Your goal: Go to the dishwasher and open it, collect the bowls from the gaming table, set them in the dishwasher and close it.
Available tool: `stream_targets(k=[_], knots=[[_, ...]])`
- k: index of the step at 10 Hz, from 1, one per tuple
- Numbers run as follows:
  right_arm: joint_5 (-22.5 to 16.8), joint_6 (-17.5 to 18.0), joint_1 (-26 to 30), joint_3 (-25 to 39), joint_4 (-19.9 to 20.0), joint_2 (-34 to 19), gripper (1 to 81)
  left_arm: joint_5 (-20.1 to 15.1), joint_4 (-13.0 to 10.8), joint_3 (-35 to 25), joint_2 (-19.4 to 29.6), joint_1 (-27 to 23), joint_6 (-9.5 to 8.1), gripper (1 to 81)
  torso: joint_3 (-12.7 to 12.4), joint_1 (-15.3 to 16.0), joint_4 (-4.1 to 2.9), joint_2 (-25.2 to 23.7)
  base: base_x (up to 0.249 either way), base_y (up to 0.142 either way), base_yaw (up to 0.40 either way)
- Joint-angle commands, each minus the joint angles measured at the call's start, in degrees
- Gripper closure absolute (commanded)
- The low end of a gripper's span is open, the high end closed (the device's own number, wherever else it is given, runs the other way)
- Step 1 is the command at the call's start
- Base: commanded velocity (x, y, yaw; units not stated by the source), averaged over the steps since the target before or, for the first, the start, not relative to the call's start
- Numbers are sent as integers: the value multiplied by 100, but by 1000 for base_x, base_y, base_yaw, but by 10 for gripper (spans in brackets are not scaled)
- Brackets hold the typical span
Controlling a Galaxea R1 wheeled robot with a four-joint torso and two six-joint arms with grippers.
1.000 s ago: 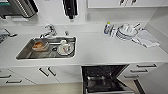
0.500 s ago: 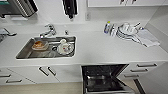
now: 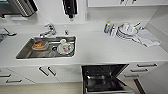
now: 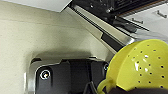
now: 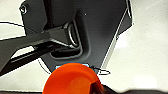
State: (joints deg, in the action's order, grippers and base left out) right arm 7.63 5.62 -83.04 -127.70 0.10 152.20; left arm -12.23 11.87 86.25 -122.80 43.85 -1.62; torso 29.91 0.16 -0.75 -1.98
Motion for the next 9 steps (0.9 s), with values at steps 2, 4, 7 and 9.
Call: stream_targets(k=[2, 4, 7, 9], knots=[[-420, -8, 11, 150, -62, -99, 811, -1695, 8, 516, -694, -1725, -497, 811, 0, 0, 0, 0, 0, 0, 0], [-420, -8, 20, 167, -62, -64, 811, -1897, -1, 955, -1186, -2050, -497, 811, 2, 2, 0, 2, 0, 0, 0], [-420, -8, 20, 167, -71, 32, 811, -2240, -9, 1594, -1896, -2314, -497, 811, 6, 7, 0, 7, 0, 0, 0], [-420, -8, 46, 167, -71, 76, 811, -2361, -44, 2122, -2406, -2428, -497, 811, 9, 9, 0, 9, 0, 0, 0]])
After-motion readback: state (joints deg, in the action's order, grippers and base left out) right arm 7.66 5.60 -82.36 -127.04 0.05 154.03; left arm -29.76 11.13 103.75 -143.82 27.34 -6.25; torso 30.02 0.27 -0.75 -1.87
